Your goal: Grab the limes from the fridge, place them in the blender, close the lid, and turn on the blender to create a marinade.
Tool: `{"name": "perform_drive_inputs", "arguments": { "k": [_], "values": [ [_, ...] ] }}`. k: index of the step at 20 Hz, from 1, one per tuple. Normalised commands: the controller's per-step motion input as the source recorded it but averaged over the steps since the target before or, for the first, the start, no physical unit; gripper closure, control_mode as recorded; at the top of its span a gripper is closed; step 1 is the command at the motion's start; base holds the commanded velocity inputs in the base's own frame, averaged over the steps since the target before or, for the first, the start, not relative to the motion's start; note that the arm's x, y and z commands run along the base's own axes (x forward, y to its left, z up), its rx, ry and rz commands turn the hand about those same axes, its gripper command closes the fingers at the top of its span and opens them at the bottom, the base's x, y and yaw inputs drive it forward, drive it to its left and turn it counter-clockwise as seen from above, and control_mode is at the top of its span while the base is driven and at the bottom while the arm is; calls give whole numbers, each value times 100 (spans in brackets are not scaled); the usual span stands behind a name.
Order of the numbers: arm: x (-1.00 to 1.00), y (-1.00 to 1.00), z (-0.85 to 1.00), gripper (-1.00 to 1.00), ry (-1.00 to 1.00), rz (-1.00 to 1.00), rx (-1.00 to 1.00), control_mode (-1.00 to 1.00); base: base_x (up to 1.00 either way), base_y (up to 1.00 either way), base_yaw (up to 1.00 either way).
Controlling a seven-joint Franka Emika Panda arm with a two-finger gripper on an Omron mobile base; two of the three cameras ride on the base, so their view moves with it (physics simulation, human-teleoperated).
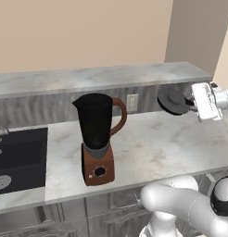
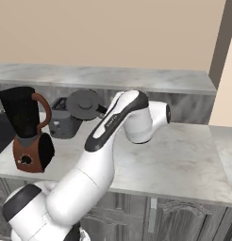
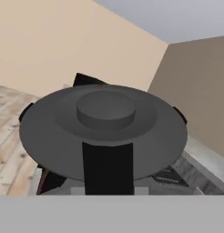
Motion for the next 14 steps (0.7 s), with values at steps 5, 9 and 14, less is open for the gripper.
{"name": "perform_drive_inputs", "arguments": {
  "k": [5, 9, 14],
  "values": [
    [-1, 70, 83, 100, 0, -1, 0, -100, 0, 0, 0],
    [0, 78, 67, 100, 2, 0, 0, -100, 0, 0, 0],
    [0, 81, 50, 100, 7, 0, 0, -100, 0, 0, 0]
  ]
}}
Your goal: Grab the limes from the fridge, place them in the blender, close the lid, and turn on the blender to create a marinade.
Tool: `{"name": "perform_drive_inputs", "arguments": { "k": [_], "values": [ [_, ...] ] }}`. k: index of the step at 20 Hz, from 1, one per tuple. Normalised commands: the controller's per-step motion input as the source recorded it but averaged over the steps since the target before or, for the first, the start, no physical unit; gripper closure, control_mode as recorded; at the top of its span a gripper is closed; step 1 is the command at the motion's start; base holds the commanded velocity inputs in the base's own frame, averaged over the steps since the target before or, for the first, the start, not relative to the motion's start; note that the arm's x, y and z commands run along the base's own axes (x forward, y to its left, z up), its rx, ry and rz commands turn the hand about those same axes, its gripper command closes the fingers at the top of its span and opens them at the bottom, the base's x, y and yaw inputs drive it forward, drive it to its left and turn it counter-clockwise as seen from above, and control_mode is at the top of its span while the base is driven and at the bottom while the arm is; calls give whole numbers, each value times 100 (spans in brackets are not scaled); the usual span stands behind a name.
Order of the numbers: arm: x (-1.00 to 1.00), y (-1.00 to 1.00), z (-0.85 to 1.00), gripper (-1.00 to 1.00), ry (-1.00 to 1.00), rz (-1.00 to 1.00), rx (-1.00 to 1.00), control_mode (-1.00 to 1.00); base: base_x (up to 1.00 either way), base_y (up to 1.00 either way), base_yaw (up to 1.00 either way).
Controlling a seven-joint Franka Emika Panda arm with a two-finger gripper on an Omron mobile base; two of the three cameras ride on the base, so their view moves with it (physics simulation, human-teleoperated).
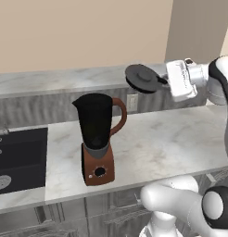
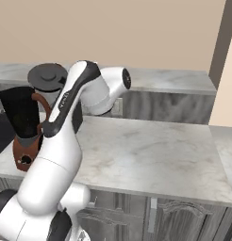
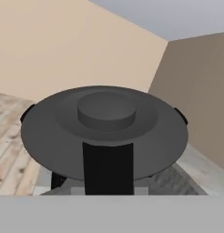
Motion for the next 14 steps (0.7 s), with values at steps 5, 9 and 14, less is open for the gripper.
{"name": "perform_drive_inputs", "arguments": {
  "k": [5, 9, 14],
  "values": [
    [1, 88, 27, 100, 17, 0, 0, -100, 0, 0, 0],
    [13, 68, 3, 100, 21, 0, 0, -100, 0, 0, 0],
    [13, 58, 0, 100, 15, 0, -1, -100, 0, 0, 0]
  ]
}}
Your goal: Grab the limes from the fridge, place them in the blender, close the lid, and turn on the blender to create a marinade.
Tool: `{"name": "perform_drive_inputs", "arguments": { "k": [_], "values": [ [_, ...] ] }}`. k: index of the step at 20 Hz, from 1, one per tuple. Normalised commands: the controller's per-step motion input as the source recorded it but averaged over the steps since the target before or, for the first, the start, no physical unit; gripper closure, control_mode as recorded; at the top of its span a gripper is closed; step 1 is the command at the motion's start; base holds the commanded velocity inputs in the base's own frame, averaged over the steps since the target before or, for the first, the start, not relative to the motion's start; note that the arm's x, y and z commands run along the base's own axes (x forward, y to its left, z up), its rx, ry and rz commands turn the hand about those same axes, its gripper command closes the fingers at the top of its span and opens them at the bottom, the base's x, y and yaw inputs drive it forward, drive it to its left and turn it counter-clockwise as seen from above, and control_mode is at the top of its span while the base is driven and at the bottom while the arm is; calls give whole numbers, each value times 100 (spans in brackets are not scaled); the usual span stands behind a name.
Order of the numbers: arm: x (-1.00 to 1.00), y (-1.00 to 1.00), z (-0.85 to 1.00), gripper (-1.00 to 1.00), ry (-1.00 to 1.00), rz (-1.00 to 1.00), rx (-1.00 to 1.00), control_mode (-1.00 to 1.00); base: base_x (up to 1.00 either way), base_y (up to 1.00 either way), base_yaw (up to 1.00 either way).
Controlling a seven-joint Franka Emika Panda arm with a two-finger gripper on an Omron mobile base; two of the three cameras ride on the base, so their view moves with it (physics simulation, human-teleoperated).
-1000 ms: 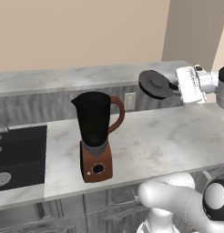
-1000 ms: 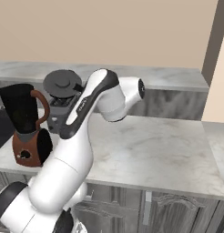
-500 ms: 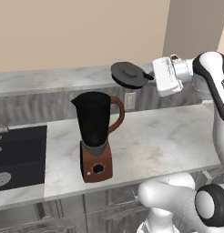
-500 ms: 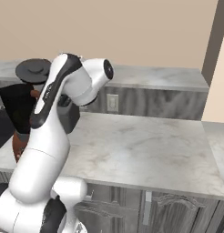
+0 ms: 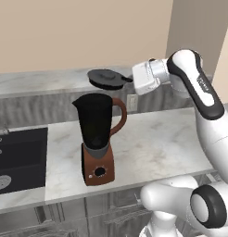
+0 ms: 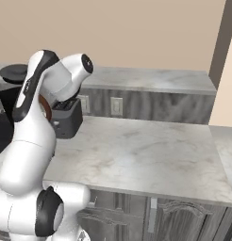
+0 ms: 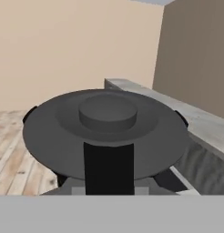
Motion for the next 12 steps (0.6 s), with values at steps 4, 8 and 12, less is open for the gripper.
{"name": "perform_drive_inputs", "arguments": {
  "k": [4, 8, 12],
  "values": [
    [17, 47, -5, 100, 4, 0, -3, -100, 0, 0, 0],
    [15, 30, -17, 100, 0, 0, -4, -100, 0, 0, 0],
    [24, 6, -33, 100, -4, 1, -6, -100, 0, 0, 0]
  ]
}}
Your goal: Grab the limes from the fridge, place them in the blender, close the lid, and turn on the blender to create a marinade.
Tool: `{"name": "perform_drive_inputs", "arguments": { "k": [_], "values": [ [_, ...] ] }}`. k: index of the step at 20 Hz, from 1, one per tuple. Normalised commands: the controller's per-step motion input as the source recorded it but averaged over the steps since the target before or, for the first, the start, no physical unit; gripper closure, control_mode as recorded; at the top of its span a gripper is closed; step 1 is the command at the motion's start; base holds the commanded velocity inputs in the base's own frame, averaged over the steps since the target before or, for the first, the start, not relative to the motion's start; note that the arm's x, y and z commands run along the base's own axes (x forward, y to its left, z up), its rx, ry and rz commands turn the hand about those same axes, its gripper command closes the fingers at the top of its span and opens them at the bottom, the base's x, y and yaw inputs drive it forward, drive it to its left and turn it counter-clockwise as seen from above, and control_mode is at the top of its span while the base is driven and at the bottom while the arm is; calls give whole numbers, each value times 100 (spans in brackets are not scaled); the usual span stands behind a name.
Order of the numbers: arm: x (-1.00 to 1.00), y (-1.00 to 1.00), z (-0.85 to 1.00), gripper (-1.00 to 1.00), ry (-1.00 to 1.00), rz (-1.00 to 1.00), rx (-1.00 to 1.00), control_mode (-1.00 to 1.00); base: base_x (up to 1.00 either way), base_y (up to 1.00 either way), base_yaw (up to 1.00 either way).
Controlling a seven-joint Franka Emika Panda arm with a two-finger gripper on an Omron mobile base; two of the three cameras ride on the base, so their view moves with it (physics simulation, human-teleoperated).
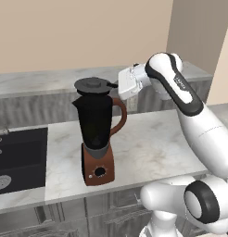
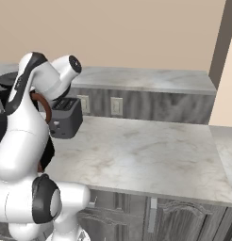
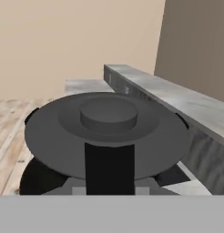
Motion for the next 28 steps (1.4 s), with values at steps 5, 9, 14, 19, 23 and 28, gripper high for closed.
{"name": "perform_drive_inputs", "arguments": {
  "k": [5, 9, 14, 19, 23, 28],
  "values": [
    [23, 6, -19, 100, -9, 0, -9, -100, 0, 0, 0],
    [18, 21, 0, 100, -6, 2, -5, -100, 0, 0, 0],
    [14, 18, -1, 100, -1, 4, -4, -100, 0, 0, 0],
    [10, 0, -11, 100, 0, 9, -4, -100, 0, 0, 0],
    [-1, 0, 0, 100, 0, 5, -5, -100, 0, 0, 0],
    [-15, 0, 0, 100, 0, 0, -3, -100, 0, 0, 0]
  ]
}}
